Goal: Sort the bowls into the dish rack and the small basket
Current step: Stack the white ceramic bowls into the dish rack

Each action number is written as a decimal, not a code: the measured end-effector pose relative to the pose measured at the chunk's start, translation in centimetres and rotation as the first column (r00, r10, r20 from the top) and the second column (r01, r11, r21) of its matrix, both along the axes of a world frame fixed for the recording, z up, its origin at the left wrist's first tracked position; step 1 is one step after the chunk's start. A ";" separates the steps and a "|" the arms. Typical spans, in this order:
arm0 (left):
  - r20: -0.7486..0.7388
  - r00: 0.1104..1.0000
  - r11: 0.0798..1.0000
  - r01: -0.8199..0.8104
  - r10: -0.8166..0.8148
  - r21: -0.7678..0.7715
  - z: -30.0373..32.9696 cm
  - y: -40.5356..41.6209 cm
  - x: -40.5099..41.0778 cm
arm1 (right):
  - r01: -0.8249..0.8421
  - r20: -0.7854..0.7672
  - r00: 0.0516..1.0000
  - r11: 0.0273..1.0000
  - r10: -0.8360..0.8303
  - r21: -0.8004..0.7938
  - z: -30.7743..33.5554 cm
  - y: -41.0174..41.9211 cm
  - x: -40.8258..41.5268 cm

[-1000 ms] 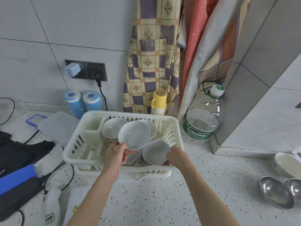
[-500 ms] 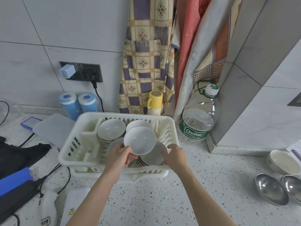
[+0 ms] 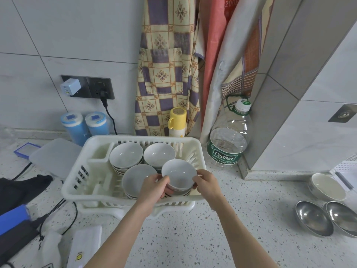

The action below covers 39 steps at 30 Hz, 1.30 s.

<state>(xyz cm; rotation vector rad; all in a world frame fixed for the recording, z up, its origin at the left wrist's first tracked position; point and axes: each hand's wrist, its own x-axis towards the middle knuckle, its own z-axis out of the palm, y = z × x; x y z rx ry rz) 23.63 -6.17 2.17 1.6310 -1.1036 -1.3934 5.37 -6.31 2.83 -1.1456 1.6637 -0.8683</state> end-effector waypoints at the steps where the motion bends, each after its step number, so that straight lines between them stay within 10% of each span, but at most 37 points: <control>1: 0.003 1.000 1.000 0.018 -0.018 0.007 0.1 0.0 0.0 | 0.004 -0.006 1.000 1.000 -0.004 0.005 -0.1 0.0 -0.1; 39: 0.442 0.894 0.950 0.197 -0.073 -0.241 -1.7 1.5 0.8 | -0.193 -0.564 0.790 0.970 0.243 0.148 -0.6 -0.9 1.3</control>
